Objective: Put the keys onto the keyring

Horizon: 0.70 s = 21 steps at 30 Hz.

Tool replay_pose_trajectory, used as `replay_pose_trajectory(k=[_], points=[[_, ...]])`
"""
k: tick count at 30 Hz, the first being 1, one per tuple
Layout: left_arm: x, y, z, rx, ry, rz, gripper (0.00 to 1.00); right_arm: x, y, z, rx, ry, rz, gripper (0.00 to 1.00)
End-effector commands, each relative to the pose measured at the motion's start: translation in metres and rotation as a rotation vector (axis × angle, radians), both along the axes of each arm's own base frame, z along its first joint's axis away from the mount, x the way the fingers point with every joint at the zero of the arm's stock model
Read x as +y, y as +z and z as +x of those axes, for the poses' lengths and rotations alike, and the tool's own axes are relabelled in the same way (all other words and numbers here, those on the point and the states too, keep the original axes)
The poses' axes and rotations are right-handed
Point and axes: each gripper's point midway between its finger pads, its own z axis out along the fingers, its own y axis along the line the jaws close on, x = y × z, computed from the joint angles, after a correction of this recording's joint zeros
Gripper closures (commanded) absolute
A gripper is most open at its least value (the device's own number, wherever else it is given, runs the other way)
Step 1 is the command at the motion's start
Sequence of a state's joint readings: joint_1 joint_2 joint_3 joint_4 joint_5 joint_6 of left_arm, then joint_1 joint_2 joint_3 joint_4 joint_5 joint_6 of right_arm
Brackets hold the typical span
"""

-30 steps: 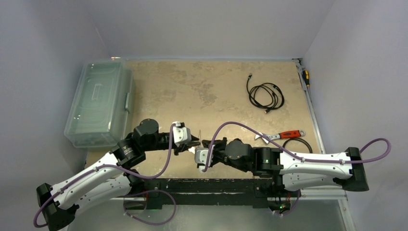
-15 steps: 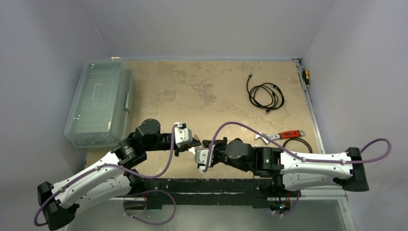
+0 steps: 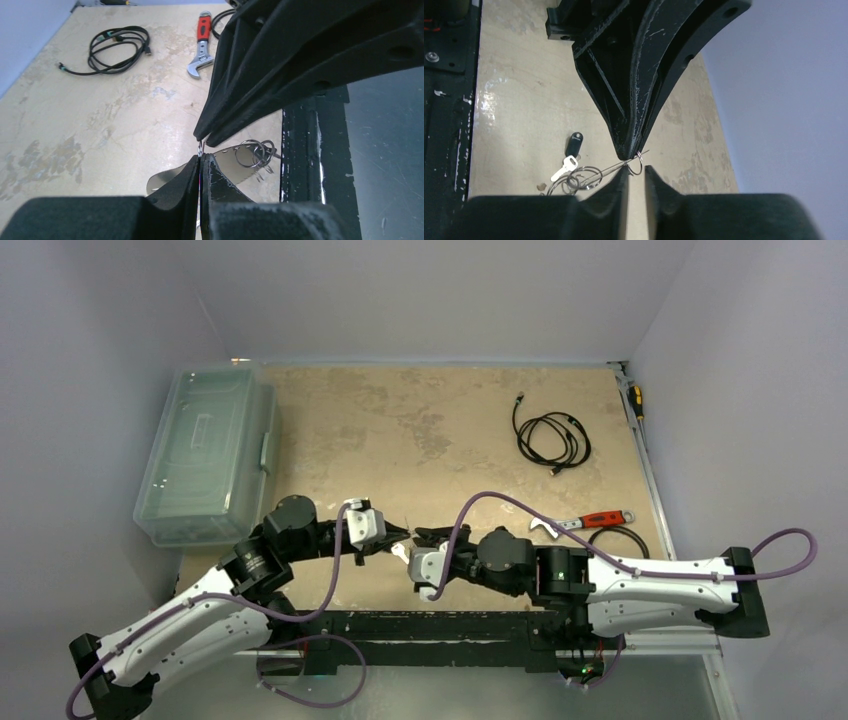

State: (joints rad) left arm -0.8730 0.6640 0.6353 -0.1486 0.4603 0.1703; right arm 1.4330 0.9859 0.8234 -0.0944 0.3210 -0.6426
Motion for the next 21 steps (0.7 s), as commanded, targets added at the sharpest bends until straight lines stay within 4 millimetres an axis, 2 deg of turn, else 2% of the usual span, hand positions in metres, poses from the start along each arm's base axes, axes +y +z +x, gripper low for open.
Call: replay_pose_trajectory(k=[1,4,8,10,14,21], points=[[0.006,0.015,0.008,-0.042,0.065,-0.065,1.0,0.001,0.036,-0.005,0.013,0.006,0.157,0.71],[0.009,0.018,0.008,-0.049,0.077,-0.082,1.0,-0.004,0.047,-0.007,0.039,0.005,0.257,0.58],[0.013,0.024,0.007,-0.064,0.087,-0.107,1.0,-0.017,0.059,-0.012,0.093,0.018,0.407,0.47],[0.014,0.026,0.006,-0.069,0.084,-0.116,1.0,-0.025,0.062,-0.009,0.135,0.02,0.481,0.46],[0.013,0.029,0.002,-0.079,0.064,-0.13,1.0,-0.029,0.065,0.0,0.25,0.086,0.547,0.49],[0.016,0.036,-0.005,-0.089,0.047,-0.164,1.0,-0.012,0.059,-0.006,0.385,0.292,0.504,0.51]])
